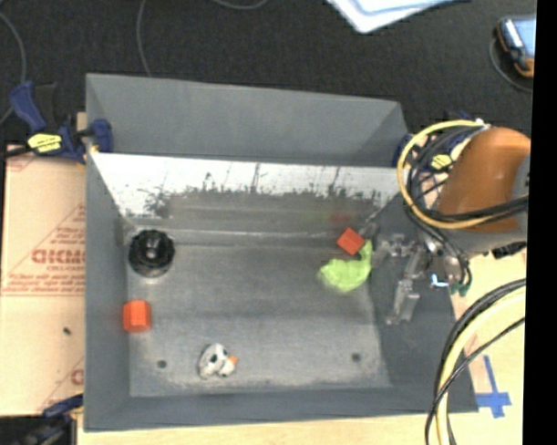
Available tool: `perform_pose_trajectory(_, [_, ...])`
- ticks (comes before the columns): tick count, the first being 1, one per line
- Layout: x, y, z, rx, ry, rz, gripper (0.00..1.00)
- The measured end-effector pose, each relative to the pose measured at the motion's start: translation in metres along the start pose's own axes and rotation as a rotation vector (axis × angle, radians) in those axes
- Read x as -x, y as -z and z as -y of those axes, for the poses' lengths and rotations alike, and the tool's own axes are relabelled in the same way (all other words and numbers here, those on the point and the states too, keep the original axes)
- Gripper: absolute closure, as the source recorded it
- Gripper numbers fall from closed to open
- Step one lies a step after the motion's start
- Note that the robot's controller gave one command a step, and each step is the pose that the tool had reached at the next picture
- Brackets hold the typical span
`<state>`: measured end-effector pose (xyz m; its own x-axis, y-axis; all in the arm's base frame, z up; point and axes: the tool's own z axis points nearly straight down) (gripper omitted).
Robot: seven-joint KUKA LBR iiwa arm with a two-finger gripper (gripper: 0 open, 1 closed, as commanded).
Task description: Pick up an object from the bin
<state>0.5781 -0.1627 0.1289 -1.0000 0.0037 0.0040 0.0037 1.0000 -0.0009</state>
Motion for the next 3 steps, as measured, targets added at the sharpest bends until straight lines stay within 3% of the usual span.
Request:
perform_pose_trajectory(1, [0.002, 0.005, -0.001, -0.002, 0.004, 0.008, 0.0])
perform_pose_trajectory(2, [0.04, -0.056, -0.07, 0.0, -0.023, 0.009, 0.0])
perform_pose_trajectory(3, [0.021, -0.045, -0.051, -0.005, 0.17, 0.013, 1.0])
